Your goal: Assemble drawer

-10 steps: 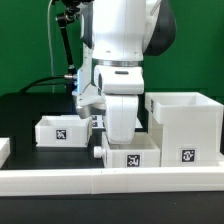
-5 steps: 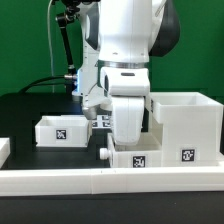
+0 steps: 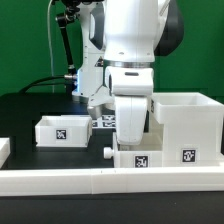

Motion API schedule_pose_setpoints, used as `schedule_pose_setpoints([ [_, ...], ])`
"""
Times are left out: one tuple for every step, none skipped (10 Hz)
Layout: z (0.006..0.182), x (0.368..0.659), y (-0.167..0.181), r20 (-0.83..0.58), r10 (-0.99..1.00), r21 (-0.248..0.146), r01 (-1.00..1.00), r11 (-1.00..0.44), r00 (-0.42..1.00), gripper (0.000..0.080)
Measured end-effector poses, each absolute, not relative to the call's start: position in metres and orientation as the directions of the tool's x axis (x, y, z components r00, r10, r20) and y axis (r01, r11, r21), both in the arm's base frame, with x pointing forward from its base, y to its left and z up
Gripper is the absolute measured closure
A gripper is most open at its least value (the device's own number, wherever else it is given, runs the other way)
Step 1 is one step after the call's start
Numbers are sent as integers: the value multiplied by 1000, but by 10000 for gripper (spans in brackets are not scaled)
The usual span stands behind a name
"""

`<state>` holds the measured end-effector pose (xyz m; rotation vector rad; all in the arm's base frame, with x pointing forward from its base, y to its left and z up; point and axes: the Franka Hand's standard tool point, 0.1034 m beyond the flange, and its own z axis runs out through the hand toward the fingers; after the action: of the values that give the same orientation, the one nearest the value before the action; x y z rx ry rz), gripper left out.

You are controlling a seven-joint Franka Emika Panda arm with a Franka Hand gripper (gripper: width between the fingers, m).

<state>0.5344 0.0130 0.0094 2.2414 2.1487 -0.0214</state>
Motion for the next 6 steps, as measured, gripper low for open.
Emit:
schedule_pose_setpoints([
  [10,535,13,-40,999,21,999,-29,29,758],
  [10,536,13,-40,999,25,999,-26,27,758],
  [10,535,12,-39,999,26,999,-28,29,758],
  [10,535,12,-39,999,26,999,-28,30,758],
  [10,535,12,-39,999,26,999,-29,30,758],
  [10,535,11,-40,999,23,999,-31,32,758],
])
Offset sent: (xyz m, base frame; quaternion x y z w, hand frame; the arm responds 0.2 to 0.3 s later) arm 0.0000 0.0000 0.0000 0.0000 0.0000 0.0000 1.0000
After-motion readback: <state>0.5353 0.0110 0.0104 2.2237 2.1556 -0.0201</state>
